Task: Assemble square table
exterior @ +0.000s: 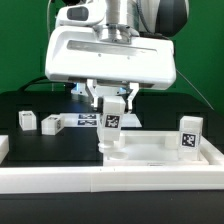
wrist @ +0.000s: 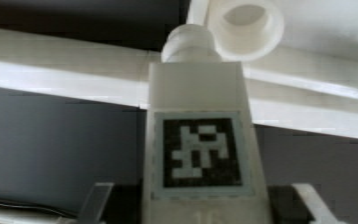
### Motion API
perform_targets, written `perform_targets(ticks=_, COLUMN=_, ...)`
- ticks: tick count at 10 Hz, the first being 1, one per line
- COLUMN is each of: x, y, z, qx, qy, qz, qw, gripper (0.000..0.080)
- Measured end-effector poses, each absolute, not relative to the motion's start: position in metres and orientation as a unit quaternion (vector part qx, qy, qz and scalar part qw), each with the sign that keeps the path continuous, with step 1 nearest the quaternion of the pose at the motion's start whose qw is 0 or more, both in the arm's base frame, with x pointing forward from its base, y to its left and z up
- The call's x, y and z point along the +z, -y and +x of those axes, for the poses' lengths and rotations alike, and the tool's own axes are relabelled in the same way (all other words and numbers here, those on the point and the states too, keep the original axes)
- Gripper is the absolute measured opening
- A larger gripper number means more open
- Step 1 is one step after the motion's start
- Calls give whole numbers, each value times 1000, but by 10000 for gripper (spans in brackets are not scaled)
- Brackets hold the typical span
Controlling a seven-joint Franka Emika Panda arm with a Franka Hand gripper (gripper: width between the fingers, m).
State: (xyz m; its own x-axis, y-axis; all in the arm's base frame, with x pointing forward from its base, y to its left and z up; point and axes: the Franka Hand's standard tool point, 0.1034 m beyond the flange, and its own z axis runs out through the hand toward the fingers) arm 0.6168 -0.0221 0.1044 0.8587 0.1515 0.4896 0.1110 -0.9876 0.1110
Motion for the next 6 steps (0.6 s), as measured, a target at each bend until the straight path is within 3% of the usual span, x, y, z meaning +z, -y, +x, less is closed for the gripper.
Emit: perform_targets(ticks=6, x=100, y=12, z=613, qx=240, qy=-67, qz=968, qw=26, gripper=290)
